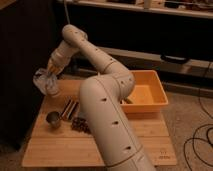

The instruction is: Place towel in paper cup

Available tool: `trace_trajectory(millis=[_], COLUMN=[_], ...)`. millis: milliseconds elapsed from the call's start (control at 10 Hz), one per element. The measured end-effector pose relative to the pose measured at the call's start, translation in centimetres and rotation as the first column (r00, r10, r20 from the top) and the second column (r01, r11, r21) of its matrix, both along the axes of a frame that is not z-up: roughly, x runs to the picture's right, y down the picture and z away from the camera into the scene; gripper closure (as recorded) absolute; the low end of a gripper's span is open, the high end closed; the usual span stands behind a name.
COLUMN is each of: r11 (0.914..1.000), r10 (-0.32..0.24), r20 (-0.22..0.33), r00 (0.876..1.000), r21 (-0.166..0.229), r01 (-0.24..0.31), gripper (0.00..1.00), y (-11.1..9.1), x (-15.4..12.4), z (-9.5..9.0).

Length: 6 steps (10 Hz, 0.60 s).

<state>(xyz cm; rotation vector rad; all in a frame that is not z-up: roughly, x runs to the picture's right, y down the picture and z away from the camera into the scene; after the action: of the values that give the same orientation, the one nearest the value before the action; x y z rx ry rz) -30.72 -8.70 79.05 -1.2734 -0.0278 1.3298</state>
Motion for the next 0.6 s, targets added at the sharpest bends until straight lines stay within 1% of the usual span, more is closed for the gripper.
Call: trace_trajectory(millis=[100, 300, 400, 600], r11=[1.0000, 0.9993, 0.9987, 0.9969], r10=[0.002, 0.021, 0.028, 0.040], r20=[0.009, 0.024, 0.018, 0.018], r00=[1.000, 1.000, 0.999, 0.999], r21=[0.004, 0.029, 0.041, 0.067], r01=[-0.002, -0.022, -0.029, -0.041], gripper=[1.00, 1.00, 1.00, 1.00], y=[0.0, 0.6, 1.0, 1.6], x=[-0.4, -1.0, -0.9, -2.0], z=[-0.2, -0.7, -0.6, -0.3])
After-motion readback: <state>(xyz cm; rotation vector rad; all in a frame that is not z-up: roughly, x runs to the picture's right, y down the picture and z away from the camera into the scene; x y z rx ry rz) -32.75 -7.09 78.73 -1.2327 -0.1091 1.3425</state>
